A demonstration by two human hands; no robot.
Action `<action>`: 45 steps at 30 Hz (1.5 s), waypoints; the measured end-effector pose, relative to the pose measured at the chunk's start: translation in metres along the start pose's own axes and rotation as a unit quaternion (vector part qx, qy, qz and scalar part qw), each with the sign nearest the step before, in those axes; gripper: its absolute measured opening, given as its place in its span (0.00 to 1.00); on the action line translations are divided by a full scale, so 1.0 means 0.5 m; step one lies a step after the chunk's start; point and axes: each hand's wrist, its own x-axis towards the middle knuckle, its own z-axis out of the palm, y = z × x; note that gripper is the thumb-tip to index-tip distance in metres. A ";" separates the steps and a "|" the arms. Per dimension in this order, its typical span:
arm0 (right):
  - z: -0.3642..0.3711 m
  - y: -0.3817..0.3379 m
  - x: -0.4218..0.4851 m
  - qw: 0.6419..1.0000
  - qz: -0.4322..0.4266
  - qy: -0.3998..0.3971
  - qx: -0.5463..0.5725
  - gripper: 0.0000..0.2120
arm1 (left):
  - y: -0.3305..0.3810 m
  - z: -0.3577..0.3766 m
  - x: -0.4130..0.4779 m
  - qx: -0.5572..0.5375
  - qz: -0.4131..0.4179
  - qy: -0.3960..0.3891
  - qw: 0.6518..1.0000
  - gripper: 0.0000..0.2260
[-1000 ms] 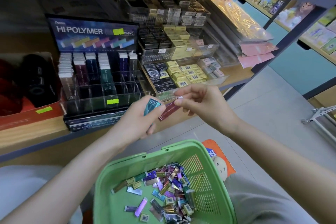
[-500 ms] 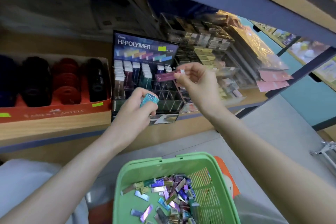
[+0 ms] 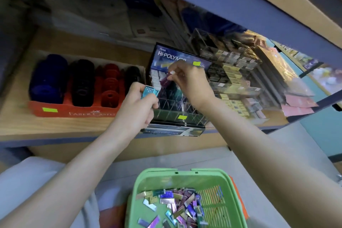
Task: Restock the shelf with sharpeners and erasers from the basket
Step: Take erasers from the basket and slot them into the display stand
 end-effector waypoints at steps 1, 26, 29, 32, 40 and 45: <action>-0.003 -0.003 0.007 1.000 -0.007 -0.015 -0.010 0.06 | 0.000 -0.003 -0.001 -0.002 -0.001 0.003 1.000 0.07; -0.026 -0.004 0.044 0.997 0.004 -0.073 0.006 0.04 | 0.002 -0.022 -0.003 0.005 0.001 0.036 0.999 0.07; -0.035 -0.004 0.033 0.995 0.031 -0.079 0.043 0.05 | 0.002 -0.025 -0.003 0.005 0.001 0.032 0.999 0.07; -0.023 -0.003 0.023 0.994 0.028 -0.096 0.035 0.07 | 0.003 -0.025 -0.001 0.008 0.001 0.031 0.999 0.07; 0.030 0.008 0.011 0.994 -0.028 -0.089 -0.050 0.08 | 0.005 -0.021 -0.001 0.021 0.009 0.023 0.999 0.07; 0.023 0.002 0.005 0.987 -0.057 -0.047 -0.146 0.10 | 0.001 -0.025 0.000 0.050 0.041 0.001 0.998 0.08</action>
